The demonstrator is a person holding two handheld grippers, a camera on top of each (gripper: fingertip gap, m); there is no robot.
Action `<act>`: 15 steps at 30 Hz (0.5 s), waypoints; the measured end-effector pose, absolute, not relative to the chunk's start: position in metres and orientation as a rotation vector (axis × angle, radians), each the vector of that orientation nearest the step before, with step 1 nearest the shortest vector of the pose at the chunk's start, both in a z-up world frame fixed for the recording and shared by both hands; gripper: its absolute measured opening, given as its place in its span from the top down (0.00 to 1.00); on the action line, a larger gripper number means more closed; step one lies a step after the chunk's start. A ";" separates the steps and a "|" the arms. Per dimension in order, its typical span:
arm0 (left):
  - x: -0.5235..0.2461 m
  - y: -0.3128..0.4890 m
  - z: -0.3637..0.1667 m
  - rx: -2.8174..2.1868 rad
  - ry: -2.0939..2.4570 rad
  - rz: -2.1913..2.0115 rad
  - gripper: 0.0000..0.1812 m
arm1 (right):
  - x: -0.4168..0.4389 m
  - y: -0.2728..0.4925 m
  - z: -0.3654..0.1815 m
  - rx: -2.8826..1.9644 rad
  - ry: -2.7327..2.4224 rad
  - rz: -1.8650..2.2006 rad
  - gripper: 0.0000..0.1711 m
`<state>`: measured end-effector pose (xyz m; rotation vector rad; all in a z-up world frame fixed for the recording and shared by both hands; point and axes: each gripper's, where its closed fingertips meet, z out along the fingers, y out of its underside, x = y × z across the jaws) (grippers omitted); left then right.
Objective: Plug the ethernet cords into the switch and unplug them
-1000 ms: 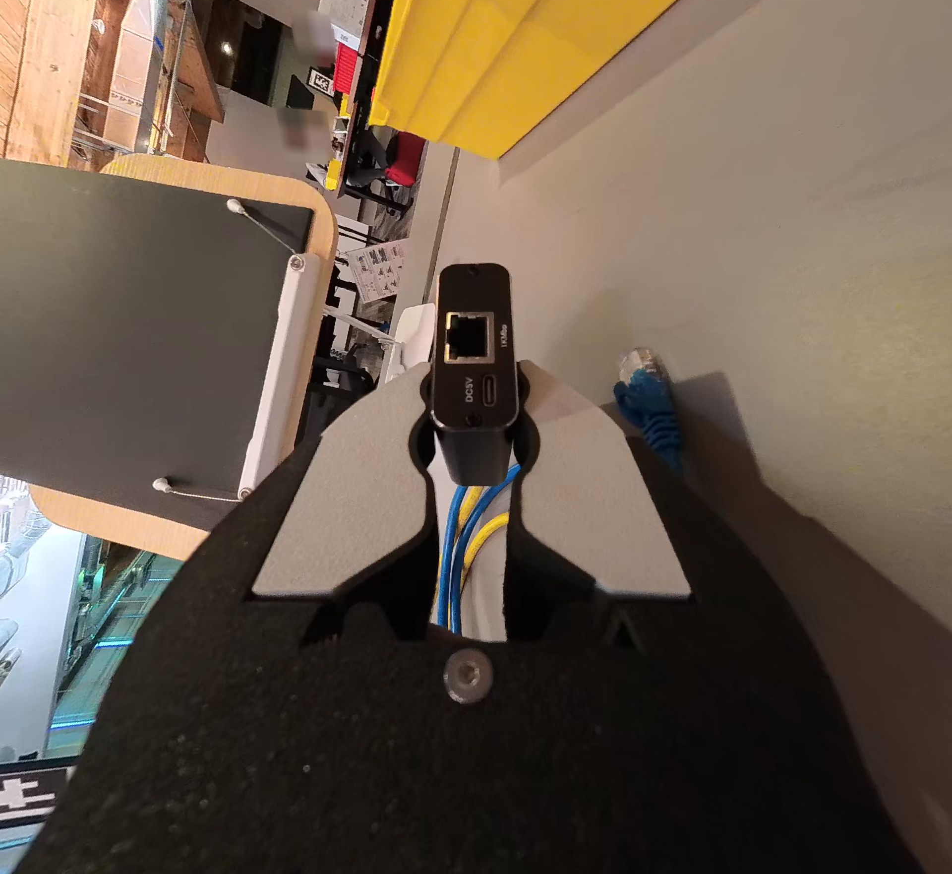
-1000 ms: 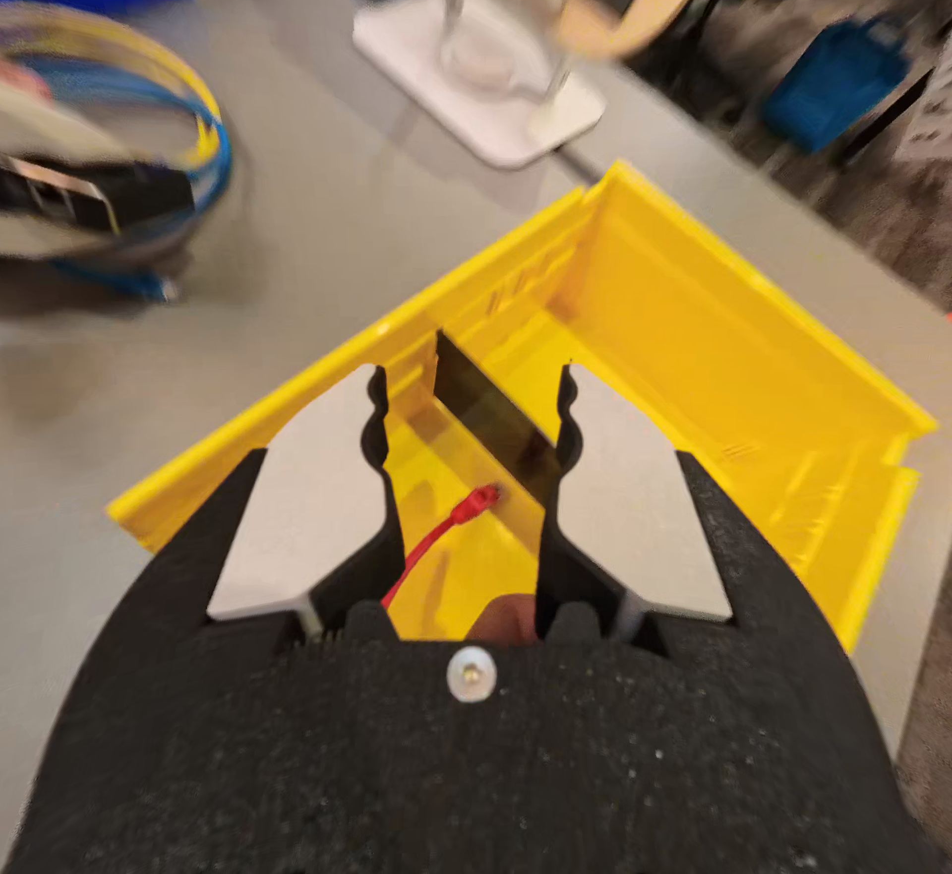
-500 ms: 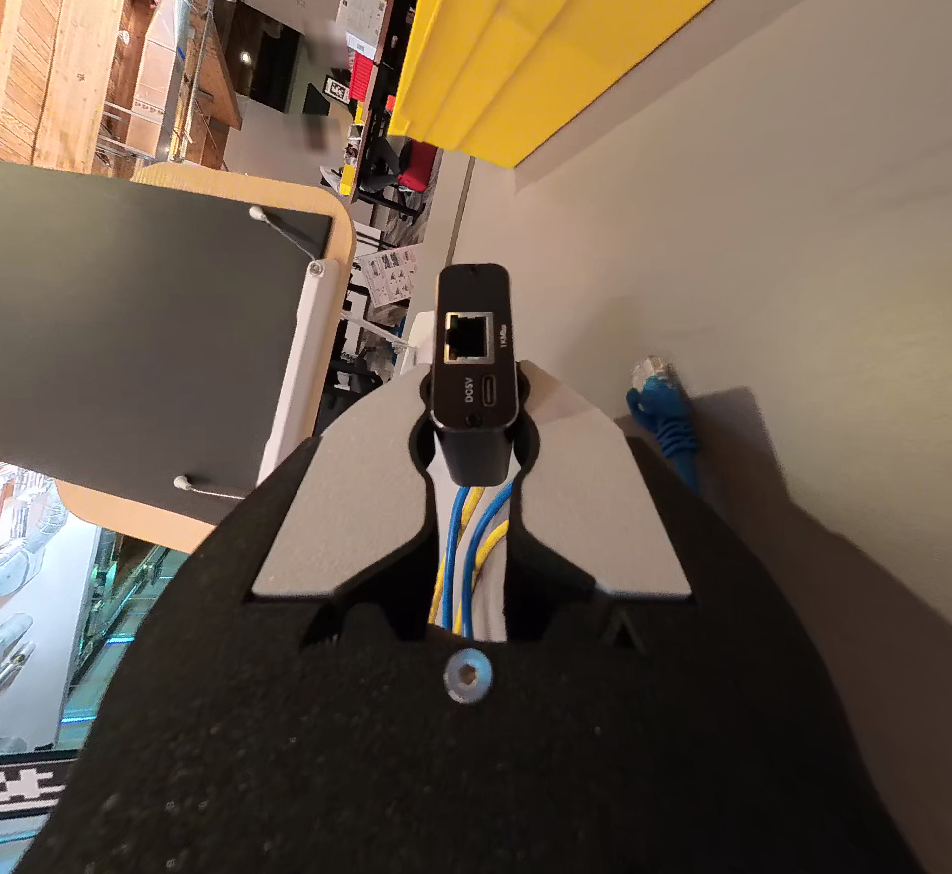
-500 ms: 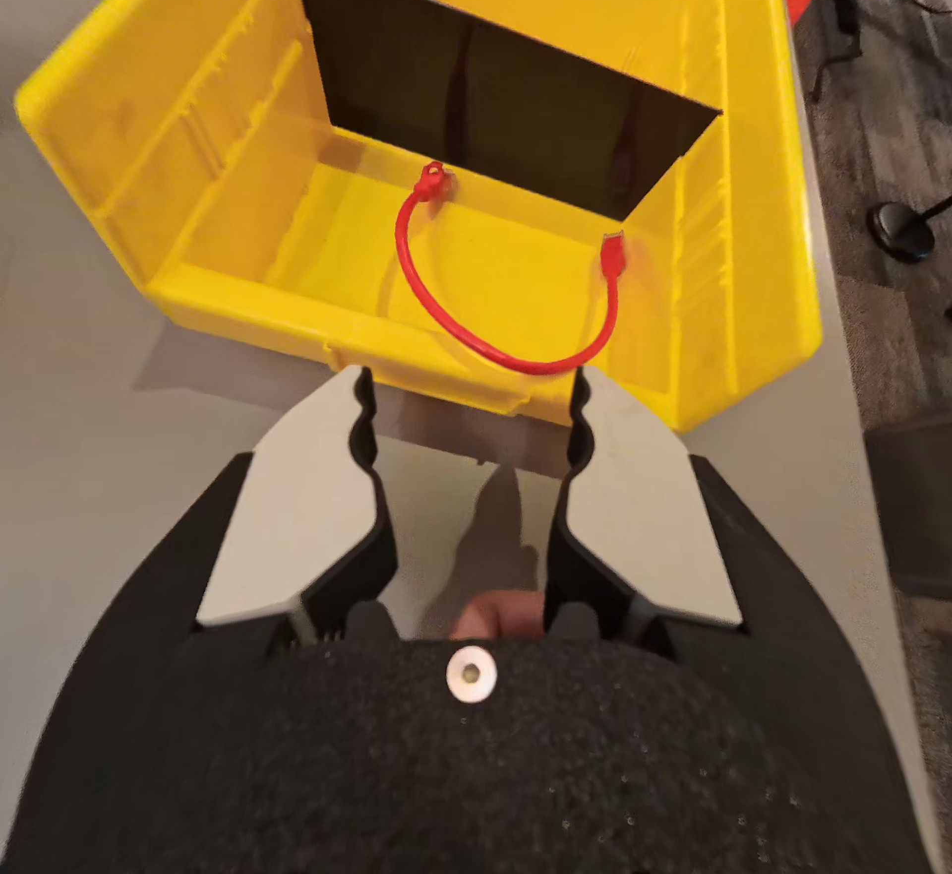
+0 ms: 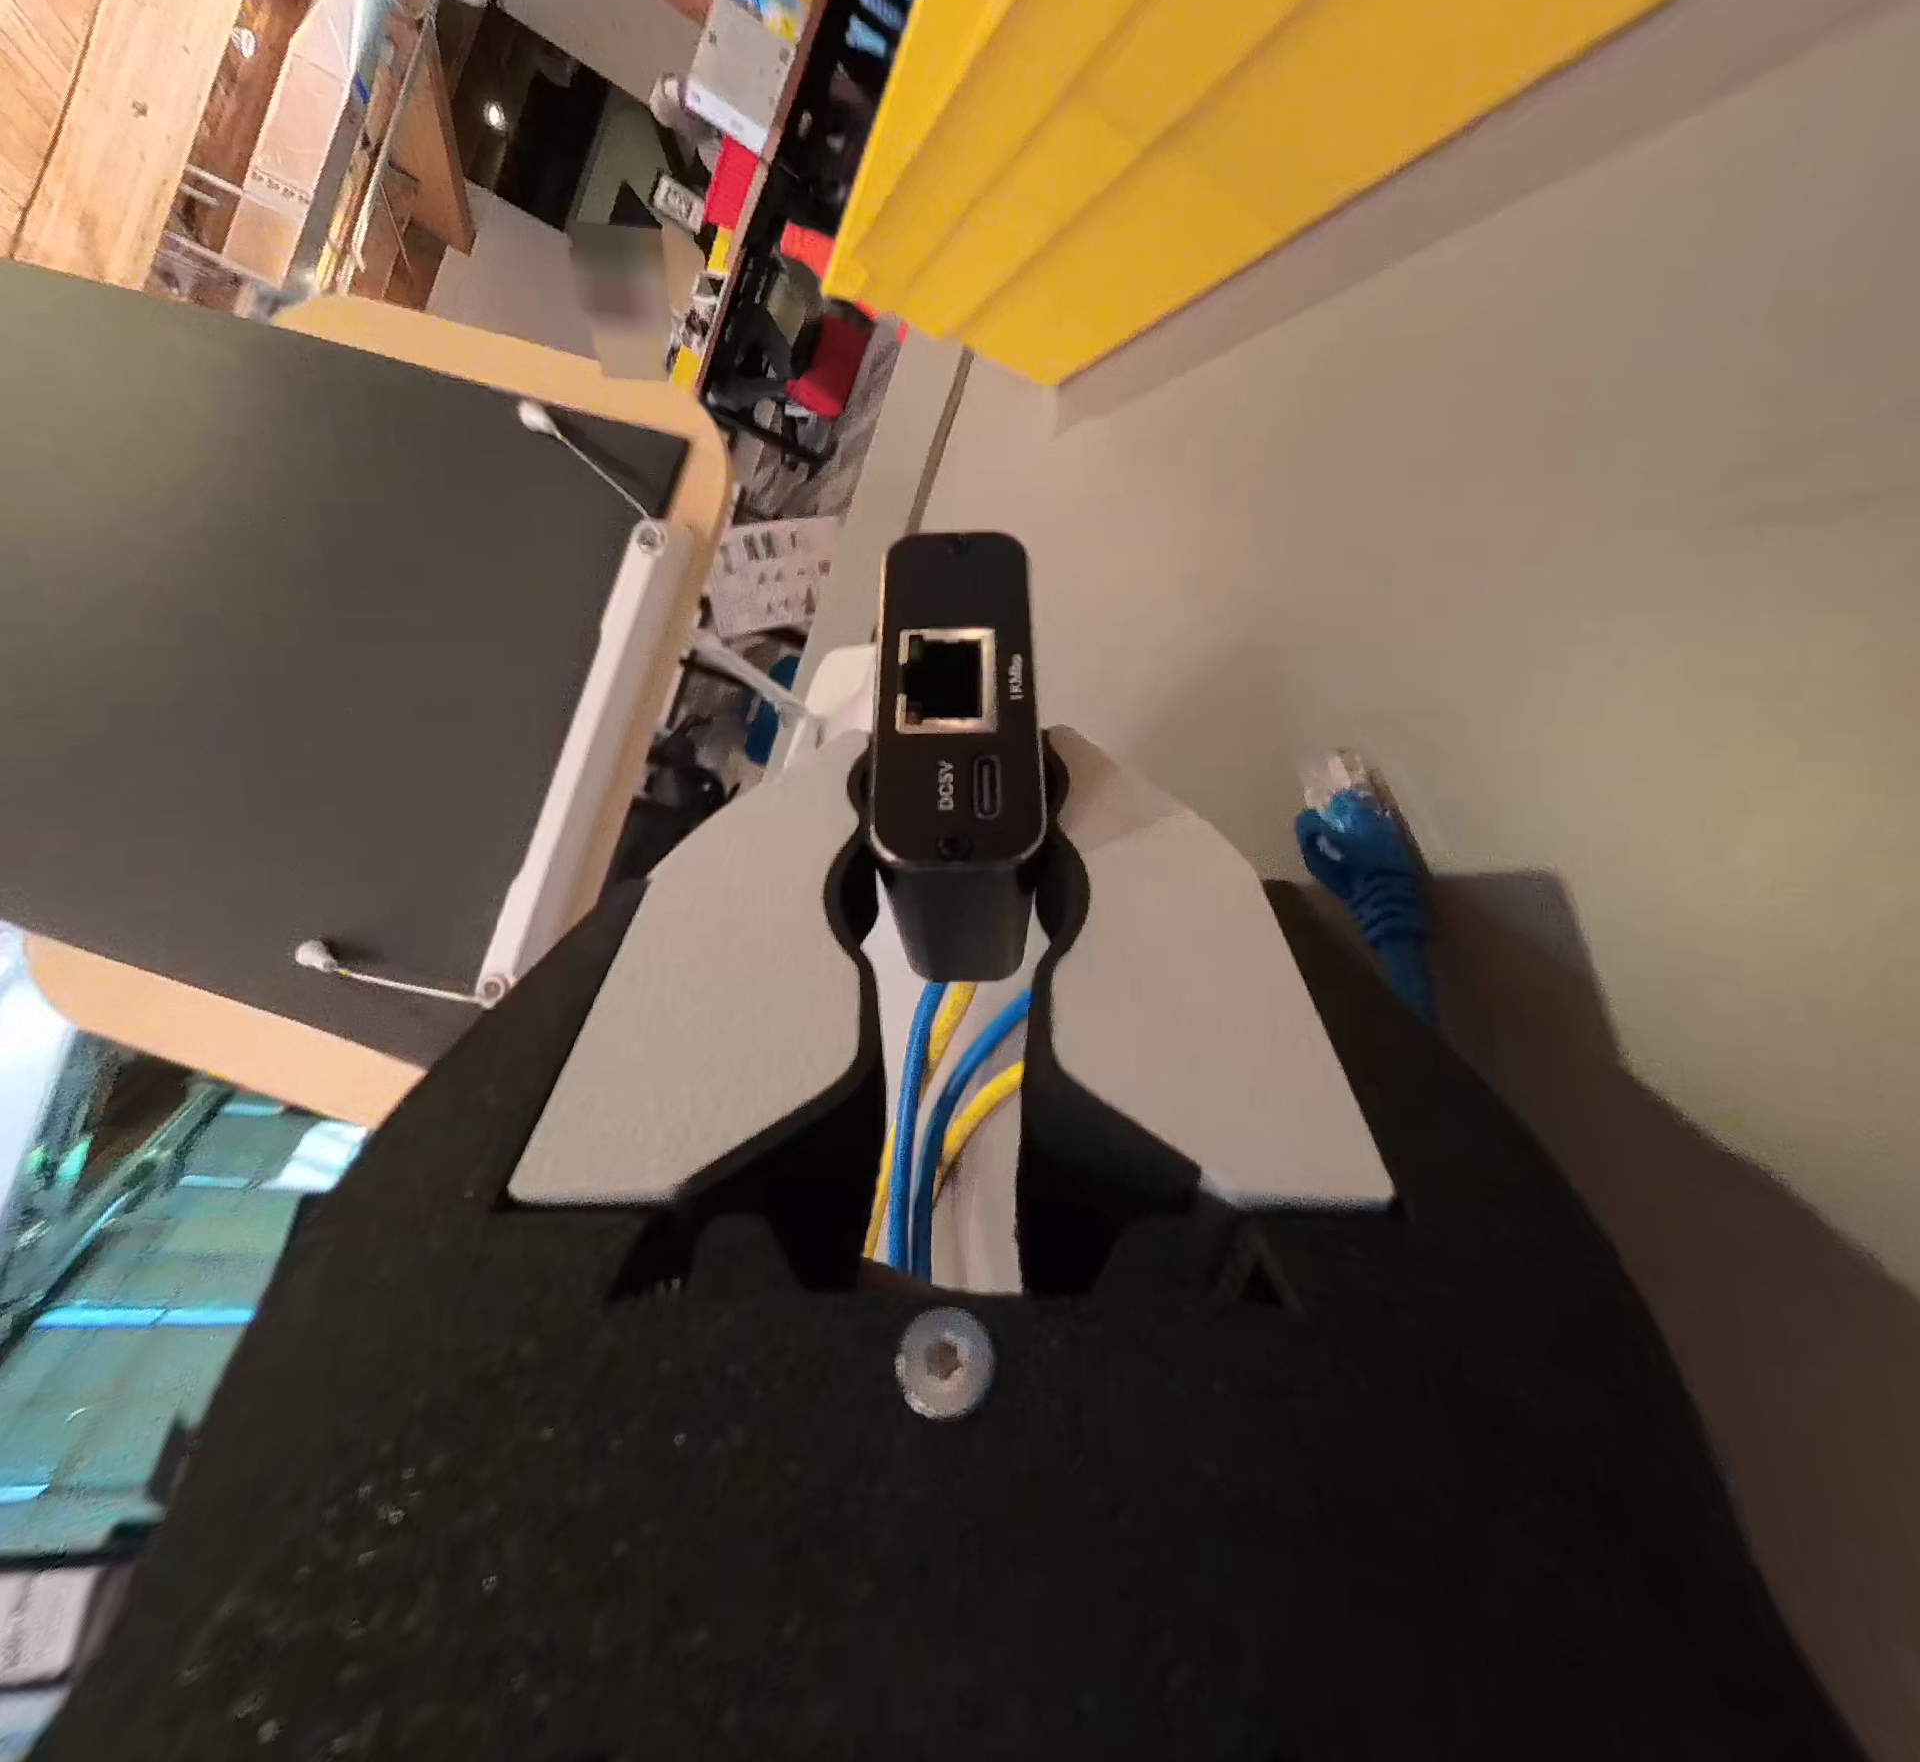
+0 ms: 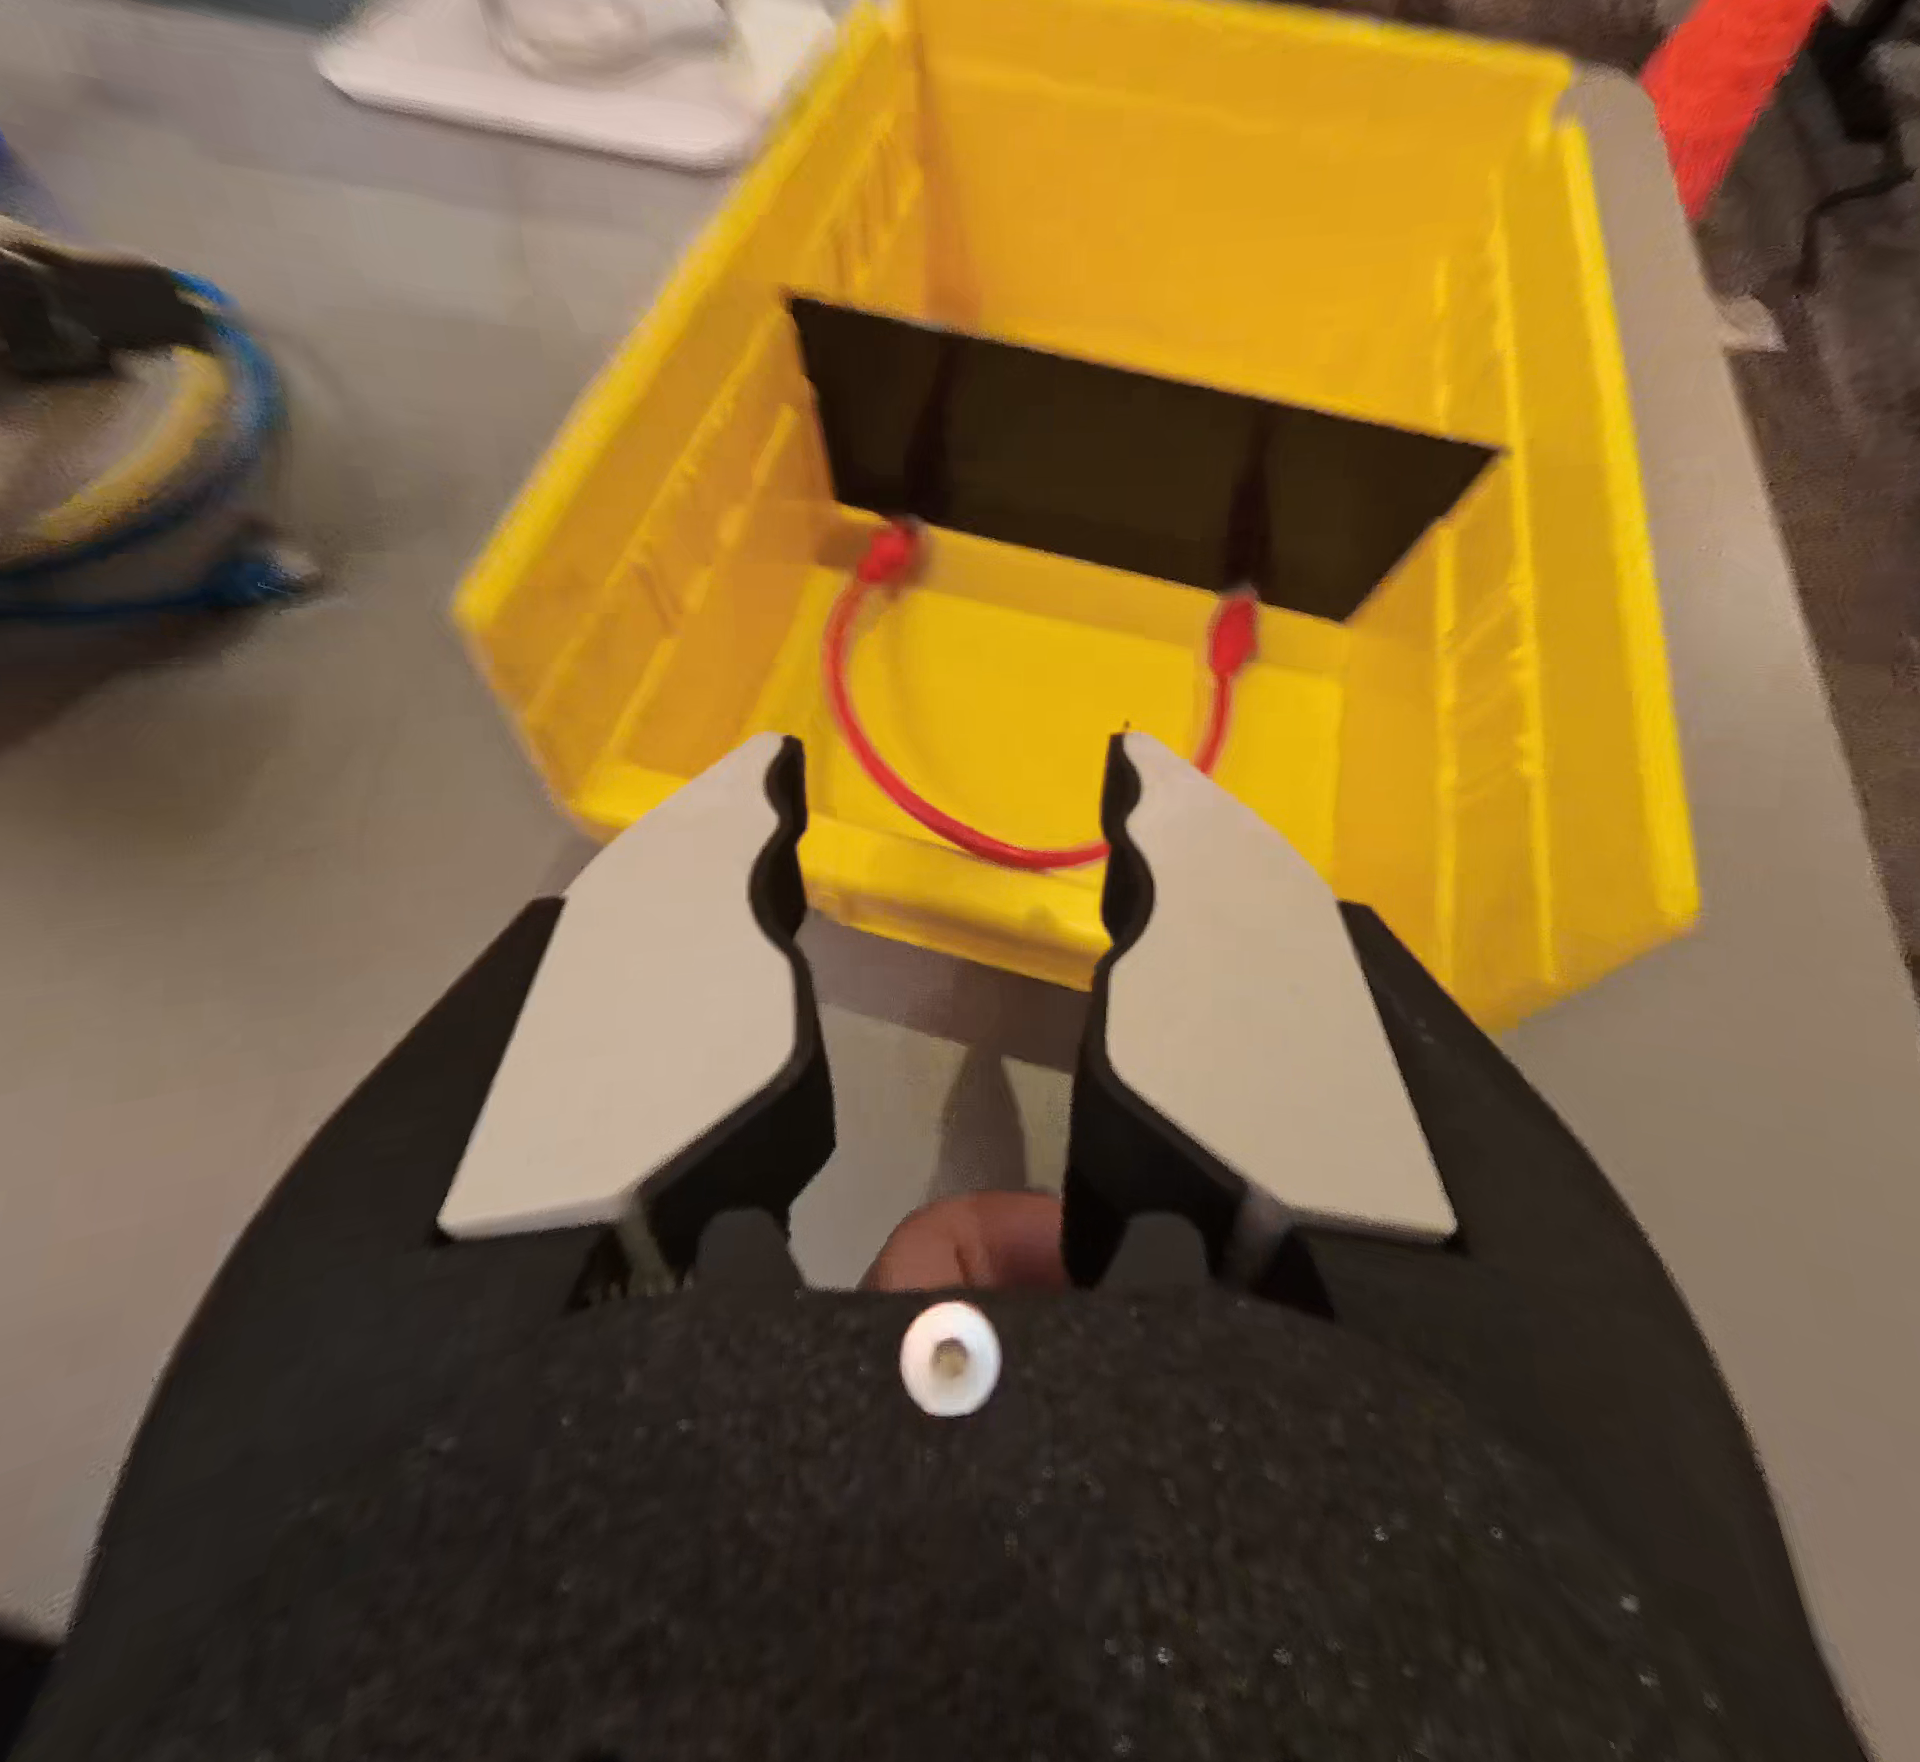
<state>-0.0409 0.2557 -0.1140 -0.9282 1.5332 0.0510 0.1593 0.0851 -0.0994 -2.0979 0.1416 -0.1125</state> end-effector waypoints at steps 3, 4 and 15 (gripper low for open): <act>-0.040 0.231 -0.089 -0.834 1.513 -0.127 0.86 | 0.096 0.096 -0.070 -1.971 -0.011 0.199 0.68; -0.040 0.219 -0.078 -0.787 1.507 -0.205 0.86 | 0.065 0.101 -0.064 -1.939 -0.072 0.361 0.65; -0.055 0.143 -0.039 -0.500 1.558 -0.476 0.86 | -0.074 0.144 -0.044 -1.783 -0.425 0.888 0.60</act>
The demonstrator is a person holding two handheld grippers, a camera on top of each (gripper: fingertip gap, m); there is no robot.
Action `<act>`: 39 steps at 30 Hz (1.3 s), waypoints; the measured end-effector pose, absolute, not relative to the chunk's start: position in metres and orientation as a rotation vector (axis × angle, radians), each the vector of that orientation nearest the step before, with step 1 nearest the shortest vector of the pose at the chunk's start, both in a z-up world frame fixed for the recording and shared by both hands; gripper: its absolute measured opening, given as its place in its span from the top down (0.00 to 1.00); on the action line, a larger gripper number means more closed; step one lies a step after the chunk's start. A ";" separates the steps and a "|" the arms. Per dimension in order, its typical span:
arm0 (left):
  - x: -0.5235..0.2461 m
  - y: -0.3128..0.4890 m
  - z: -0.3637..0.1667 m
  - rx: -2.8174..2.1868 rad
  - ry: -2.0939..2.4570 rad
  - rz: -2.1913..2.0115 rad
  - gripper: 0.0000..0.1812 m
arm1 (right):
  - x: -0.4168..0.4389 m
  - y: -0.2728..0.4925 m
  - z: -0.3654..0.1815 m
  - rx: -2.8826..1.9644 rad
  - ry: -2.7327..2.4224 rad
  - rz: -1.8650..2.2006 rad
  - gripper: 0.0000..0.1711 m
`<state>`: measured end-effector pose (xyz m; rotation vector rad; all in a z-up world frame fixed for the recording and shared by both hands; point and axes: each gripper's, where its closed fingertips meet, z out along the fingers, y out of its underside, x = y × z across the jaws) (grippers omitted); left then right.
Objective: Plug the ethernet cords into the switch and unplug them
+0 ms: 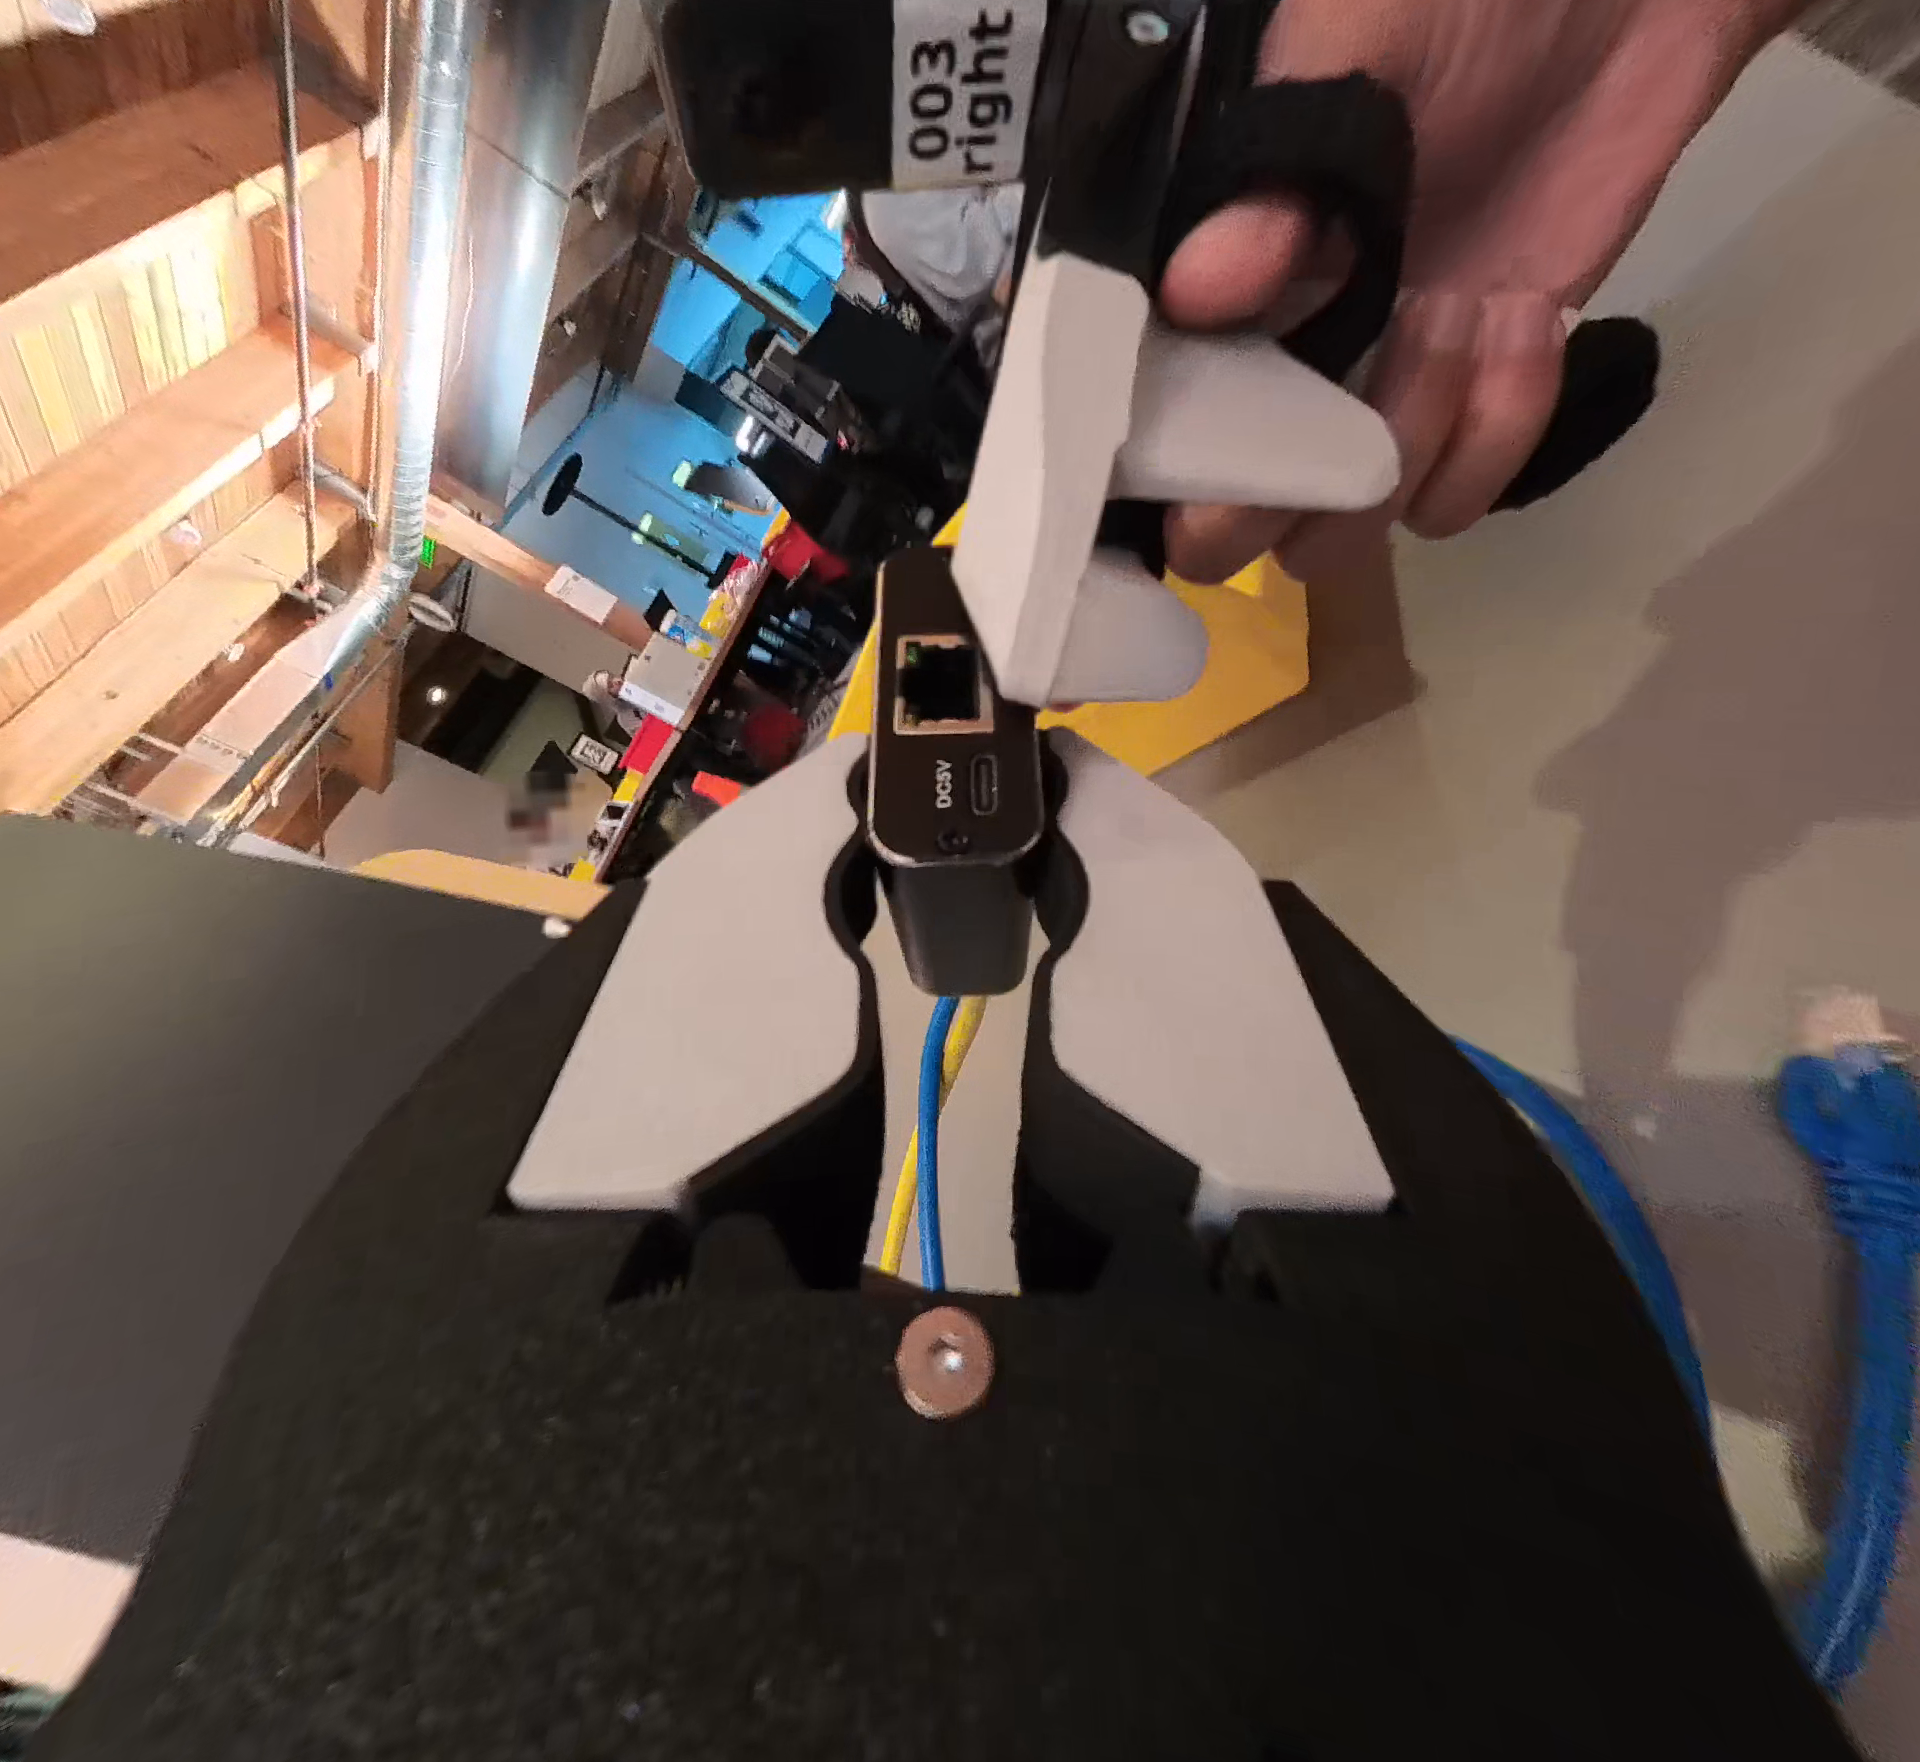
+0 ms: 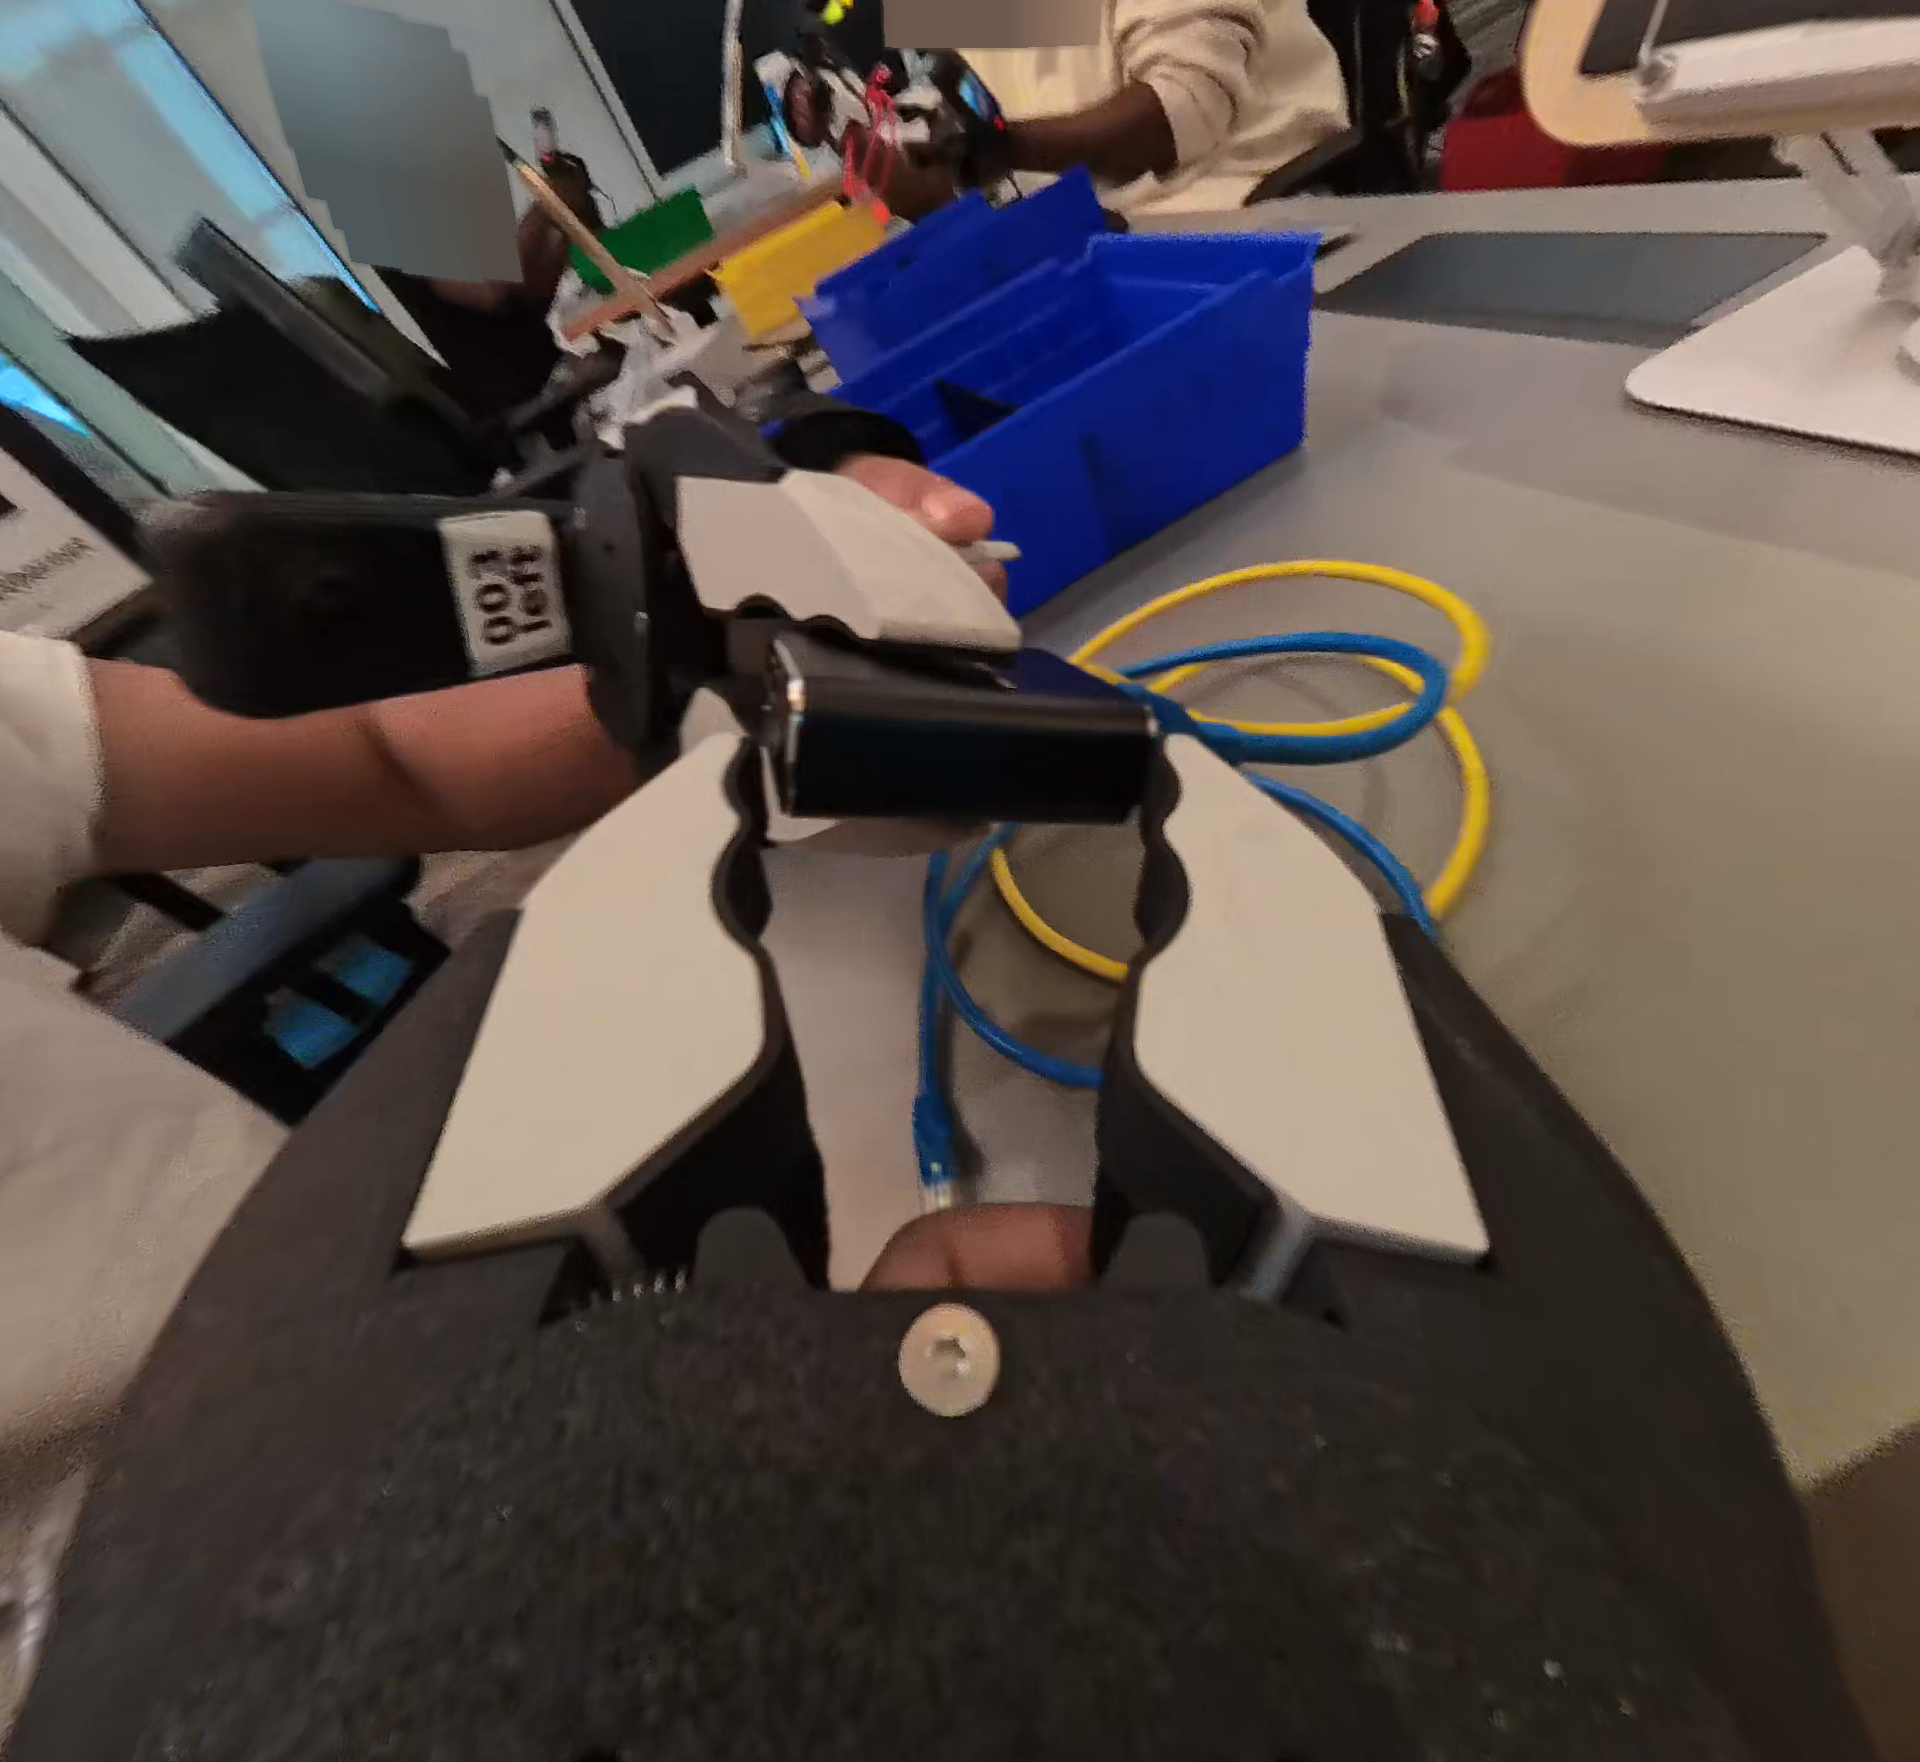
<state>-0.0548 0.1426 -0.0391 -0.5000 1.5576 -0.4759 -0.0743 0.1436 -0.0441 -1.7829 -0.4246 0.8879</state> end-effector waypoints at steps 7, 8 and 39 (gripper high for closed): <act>-0.064 0.161 -0.067 -0.643 1.575 -0.214 0.82 | -0.078 0.156 -0.069 -1.878 -0.370 0.801 0.60; -0.067 0.165 -0.071 -0.657 1.580 -0.162 0.80 | -0.075 0.160 -0.071 -1.888 -0.344 0.736 0.60; -0.117 0.143 -0.064 -0.717 1.400 -0.296 0.86 | -0.096 0.133 -0.043 -1.537 -0.171 1.435 0.70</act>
